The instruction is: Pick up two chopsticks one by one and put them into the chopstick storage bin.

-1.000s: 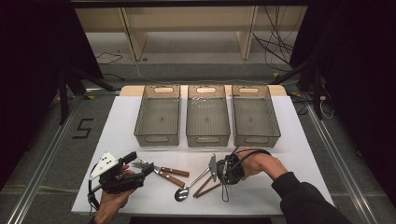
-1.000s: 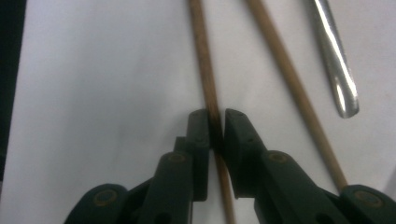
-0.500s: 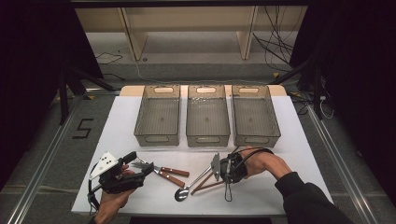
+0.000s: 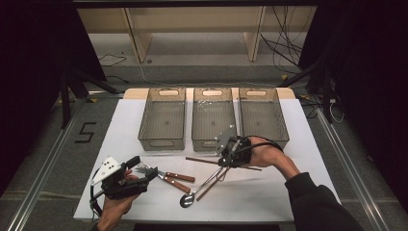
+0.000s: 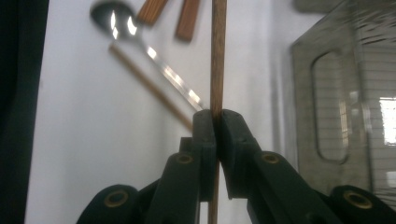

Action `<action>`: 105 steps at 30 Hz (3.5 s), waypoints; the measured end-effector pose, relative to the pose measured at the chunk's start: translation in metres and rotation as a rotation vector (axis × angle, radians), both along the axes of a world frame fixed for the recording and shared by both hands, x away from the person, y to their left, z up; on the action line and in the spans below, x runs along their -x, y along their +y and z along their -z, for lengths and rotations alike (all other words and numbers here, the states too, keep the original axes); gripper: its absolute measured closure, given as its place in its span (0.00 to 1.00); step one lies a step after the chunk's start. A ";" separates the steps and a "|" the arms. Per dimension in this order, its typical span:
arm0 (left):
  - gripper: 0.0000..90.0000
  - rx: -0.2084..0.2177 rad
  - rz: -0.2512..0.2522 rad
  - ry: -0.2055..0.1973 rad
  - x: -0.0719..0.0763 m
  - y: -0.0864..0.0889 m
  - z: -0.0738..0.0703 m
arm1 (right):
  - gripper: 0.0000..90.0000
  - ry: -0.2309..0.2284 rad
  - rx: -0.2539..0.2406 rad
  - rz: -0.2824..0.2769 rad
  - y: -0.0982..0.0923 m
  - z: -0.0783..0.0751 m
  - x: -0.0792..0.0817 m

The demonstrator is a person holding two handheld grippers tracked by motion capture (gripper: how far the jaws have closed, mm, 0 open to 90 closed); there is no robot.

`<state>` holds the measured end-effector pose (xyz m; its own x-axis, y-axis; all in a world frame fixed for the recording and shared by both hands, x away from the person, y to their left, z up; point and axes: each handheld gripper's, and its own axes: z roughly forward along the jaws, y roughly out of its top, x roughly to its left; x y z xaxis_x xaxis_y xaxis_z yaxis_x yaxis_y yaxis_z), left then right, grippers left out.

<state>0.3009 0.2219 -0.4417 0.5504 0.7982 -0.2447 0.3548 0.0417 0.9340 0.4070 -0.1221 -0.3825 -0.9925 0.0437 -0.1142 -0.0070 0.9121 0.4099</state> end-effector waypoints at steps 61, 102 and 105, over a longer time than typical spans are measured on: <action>0.15 -0.005 -0.005 -0.023 0.000 0.001 -0.003 | 0.95 0.157 -0.587 0.634 0.119 -0.053 -0.120; 0.15 0.007 0.004 -0.023 0.001 0.002 -0.005 | 0.94 0.177 -0.598 0.816 0.144 -0.013 -0.151; 0.15 0.009 0.004 -0.024 0.001 0.002 -0.004 | 0.94 0.187 -0.586 0.831 0.143 -0.009 -0.151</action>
